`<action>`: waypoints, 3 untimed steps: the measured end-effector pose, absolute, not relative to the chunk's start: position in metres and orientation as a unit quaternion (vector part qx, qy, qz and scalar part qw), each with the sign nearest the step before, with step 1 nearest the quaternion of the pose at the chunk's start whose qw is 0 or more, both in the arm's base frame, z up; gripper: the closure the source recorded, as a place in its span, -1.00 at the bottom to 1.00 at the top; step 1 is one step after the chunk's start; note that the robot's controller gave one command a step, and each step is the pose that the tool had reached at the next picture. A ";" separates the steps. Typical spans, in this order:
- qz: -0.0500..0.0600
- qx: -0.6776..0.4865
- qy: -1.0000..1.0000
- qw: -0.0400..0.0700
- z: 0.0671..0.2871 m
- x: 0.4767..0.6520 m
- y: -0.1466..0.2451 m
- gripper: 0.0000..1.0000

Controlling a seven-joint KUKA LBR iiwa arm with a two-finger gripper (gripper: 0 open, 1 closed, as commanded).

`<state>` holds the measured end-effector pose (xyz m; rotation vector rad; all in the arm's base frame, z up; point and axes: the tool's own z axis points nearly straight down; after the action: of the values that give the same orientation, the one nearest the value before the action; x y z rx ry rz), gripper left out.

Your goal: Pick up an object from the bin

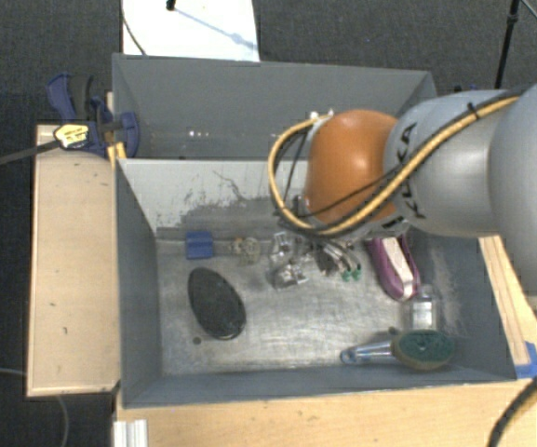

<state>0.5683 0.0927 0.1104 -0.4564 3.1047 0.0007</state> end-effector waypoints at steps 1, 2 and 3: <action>0.000 -0.146 0.989 0.002 0.110 0.568 0.093 -1.00; 0.003 -0.165 0.986 0.003 0.126 0.541 0.193 -1.00; 0.001 -0.246 0.969 0.000 0.086 0.527 0.230 -1.00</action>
Offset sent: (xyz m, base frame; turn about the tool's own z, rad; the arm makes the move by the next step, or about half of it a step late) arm 0.0000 0.0000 0.0000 0.0000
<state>0.5267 0.2298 0.0864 -0.7733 3.0457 0.0033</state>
